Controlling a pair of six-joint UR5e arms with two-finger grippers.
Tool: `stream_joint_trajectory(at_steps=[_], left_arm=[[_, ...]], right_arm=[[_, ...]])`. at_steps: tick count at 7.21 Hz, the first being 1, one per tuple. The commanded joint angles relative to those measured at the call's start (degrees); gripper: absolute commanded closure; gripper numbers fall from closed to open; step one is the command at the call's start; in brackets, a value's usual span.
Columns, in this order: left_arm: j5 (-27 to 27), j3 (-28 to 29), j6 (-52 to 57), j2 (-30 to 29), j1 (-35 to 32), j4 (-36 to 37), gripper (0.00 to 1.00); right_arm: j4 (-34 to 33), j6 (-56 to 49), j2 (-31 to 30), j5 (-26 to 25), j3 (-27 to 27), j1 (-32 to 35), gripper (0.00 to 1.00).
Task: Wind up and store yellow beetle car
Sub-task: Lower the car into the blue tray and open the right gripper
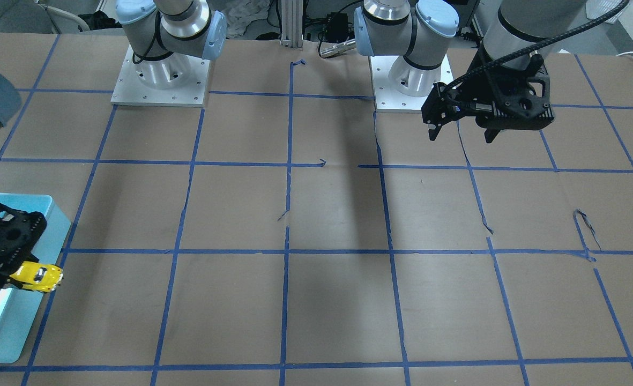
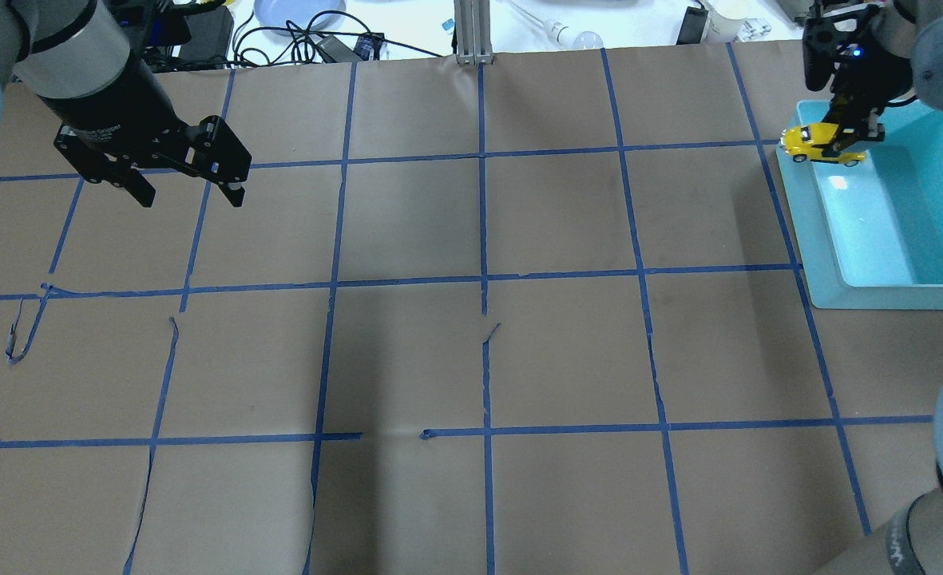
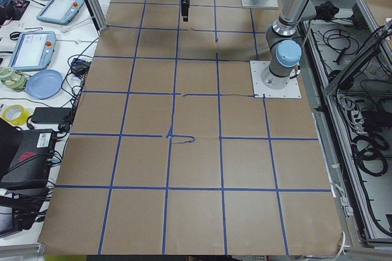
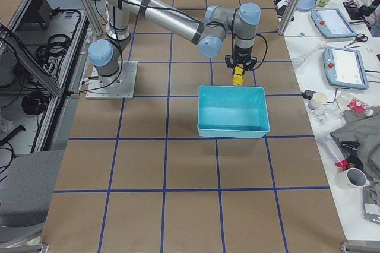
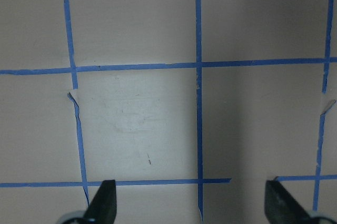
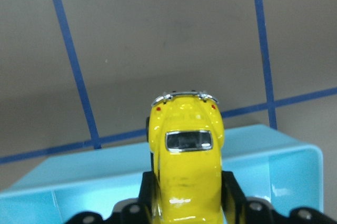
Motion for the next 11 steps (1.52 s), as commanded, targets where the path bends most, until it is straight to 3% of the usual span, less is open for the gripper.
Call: stream_joint_trajectory(at_steps=[1,2,5,6,7,8,9,11], left_arm=[[-0.09,0.0,-0.3,-0.09,-0.01,0.47,0.0],[-0.09,-0.08,-0.31,-0.09,-0.01,0.56,0.0],[-0.62,0.09,0.13,-0.09,-0.53,1.09,0.0],[-0.54,-0.08,0.22,-0.09,-0.53,1.0,0.0],[-0.53,0.0,0.22,-0.17,-0.53,1.09,0.0],[-0.45,0.0,0.14,-0.09,-0.36,1.09,0.0],[-0.45,0.0,0.22,-0.26,0.08,1.09,0.0],[-0.54,0.0,0.4,-0.26,0.08,1.44,0.0]], right_arm=[[-4.37,-9.02,4.6,0.06,-0.08,-7.89,1.0],[-8.06,-13.24,8.12,0.58,-0.08,-8.52,1.0],[-10.55,-14.95,9.64,1.99,2.8,-8.53,0.93],[-14.3,-15.13,9.73,2.08,4.47,-8.53,0.34],[-14.86,-13.65,9.3,2.08,4.75,-8.53,0.16],[-14.17,-9.81,8.42,1.3,4.23,-8.26,0.12],[-9.21,-6.29,3.11,1.2,3.79,-6.61,0.12],[5.02,12.73,-5.17,1.82,0.65,1.61,0.09]])
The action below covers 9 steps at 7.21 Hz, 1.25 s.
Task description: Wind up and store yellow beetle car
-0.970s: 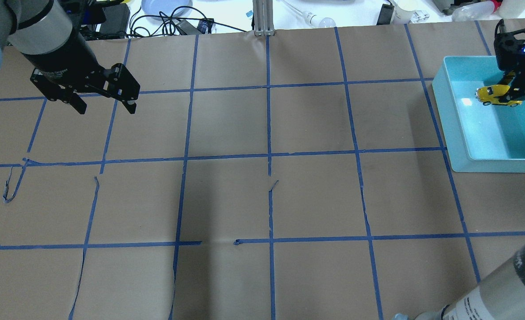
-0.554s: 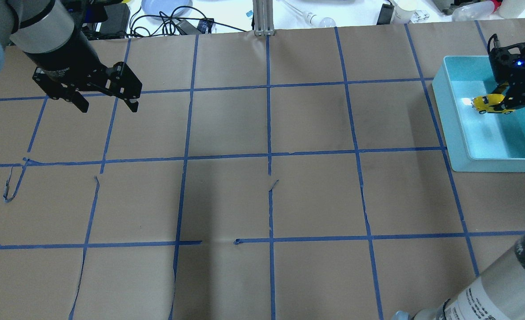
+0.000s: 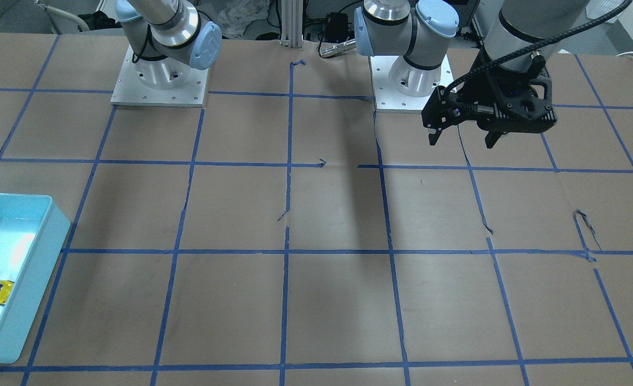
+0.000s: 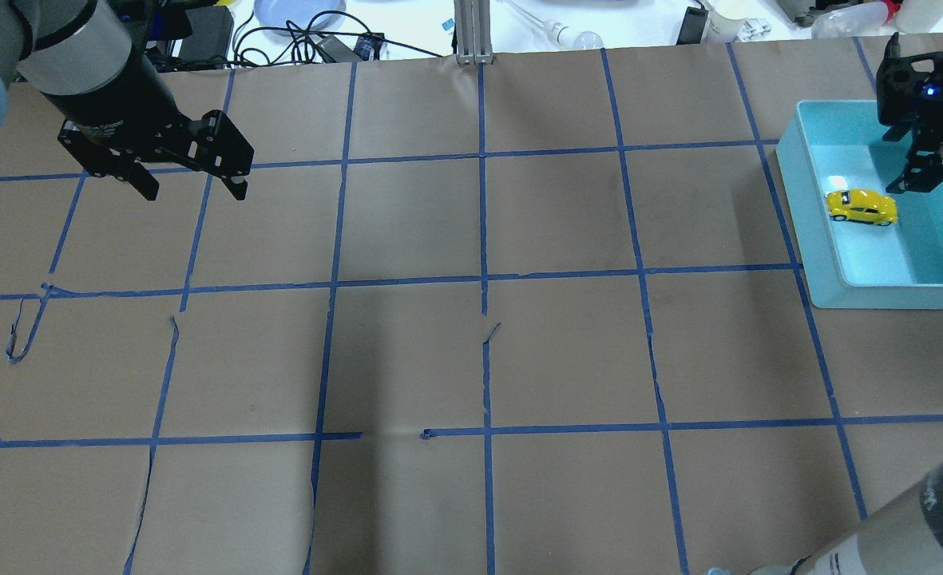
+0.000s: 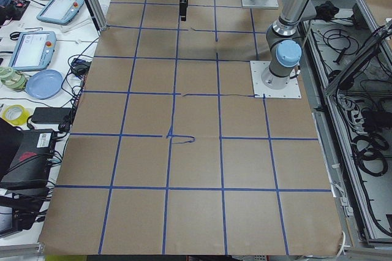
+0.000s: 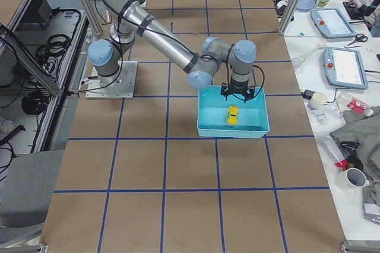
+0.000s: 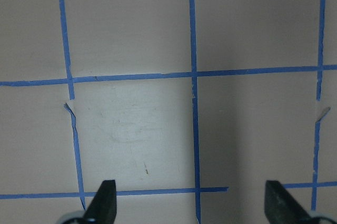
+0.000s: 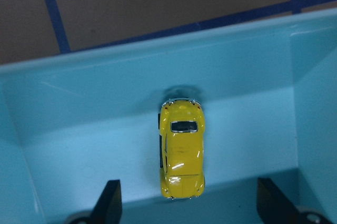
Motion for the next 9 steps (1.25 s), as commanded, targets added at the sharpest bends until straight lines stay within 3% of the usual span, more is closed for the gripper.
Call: stream_joint_trajectory(at_steps=[1,5,7,9], left_arm=[[0.01,0.0,-0.03,0.23,0.07,0.11,0.0],[0.01,0.0,0.14,0.15,0.07,0.2,0.0],[-0.16,0.18,-0.03,0.06,-0.63,0.2,0.0],[-0.16,0.18,-0.12,0.23,-0.64,0.38,0.0]], right_arm=[[12.76,23.44,-7.96,0.08,-3.45,11.8,0.09],[15.6,95.72,-17.37,0.34,-3.2,32.3,0.02],[17.7,102.23,-20.72,3.41,-3.29,32.69,0.0],[21.93,103.54,-20.65,1.57,-2.94,29.55,0.0]])
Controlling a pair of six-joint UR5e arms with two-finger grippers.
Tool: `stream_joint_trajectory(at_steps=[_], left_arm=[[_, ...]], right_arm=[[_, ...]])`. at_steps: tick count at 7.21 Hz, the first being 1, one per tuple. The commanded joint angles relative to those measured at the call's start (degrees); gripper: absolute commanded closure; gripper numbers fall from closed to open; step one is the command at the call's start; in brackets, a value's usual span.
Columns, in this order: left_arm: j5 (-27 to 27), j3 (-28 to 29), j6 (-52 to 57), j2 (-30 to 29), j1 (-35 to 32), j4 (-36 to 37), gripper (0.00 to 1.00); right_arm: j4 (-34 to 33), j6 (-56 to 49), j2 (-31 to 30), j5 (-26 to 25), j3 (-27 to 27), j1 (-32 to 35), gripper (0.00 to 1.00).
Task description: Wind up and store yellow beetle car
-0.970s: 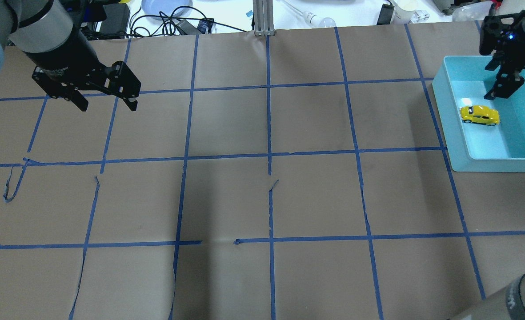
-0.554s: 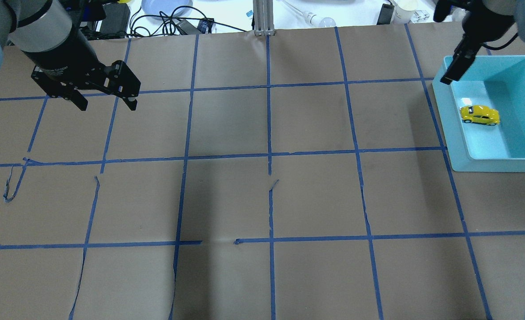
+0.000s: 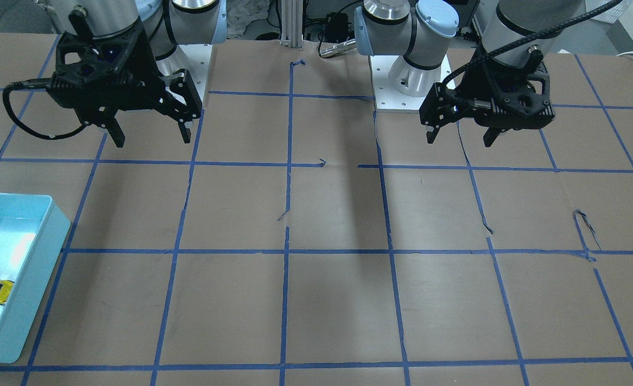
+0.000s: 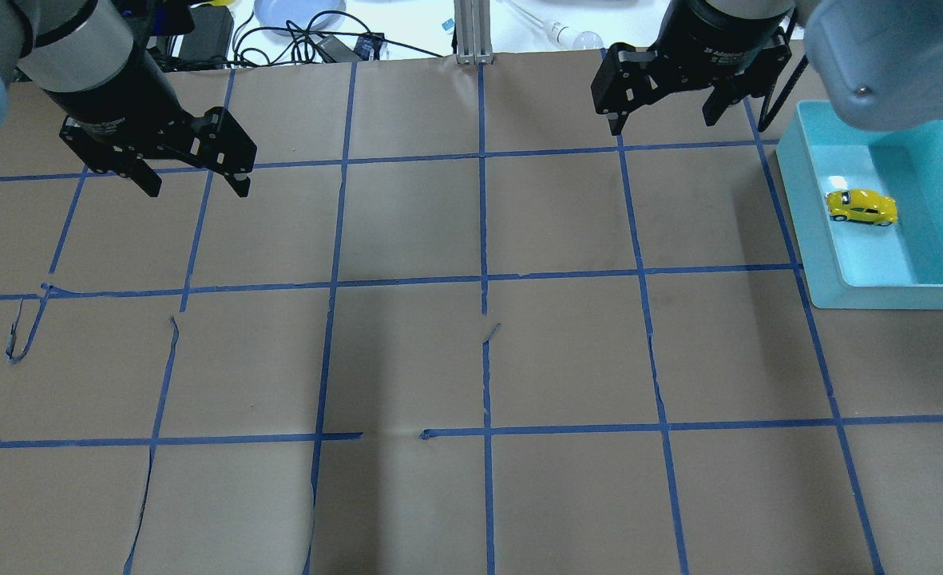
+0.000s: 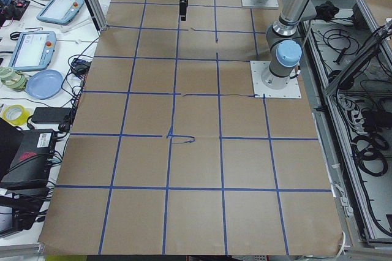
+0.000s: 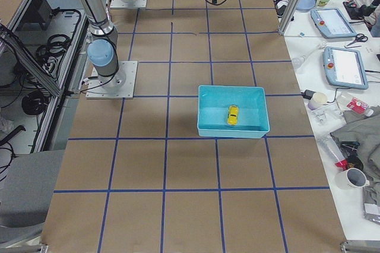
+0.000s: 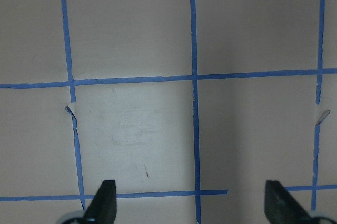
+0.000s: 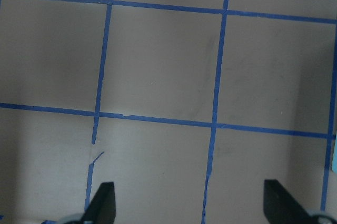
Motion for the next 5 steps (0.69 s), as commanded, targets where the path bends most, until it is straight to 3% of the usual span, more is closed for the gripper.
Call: stream_joint_trajectory(at_steps=[1,5], left_arm=[[-0.01,-0.04,-0.24,0.12,-0.08,0.36,0.0],[-0.01,-0.13,0.02,-0.05,0.1,0.63,0.0]], right_arm=[[2.1,1.05,-0.27,-0.01,-0.06,-2.33,0.0],[2.37,-0.97,-0.63,-0.71,0.2,-2.25,0.0]])
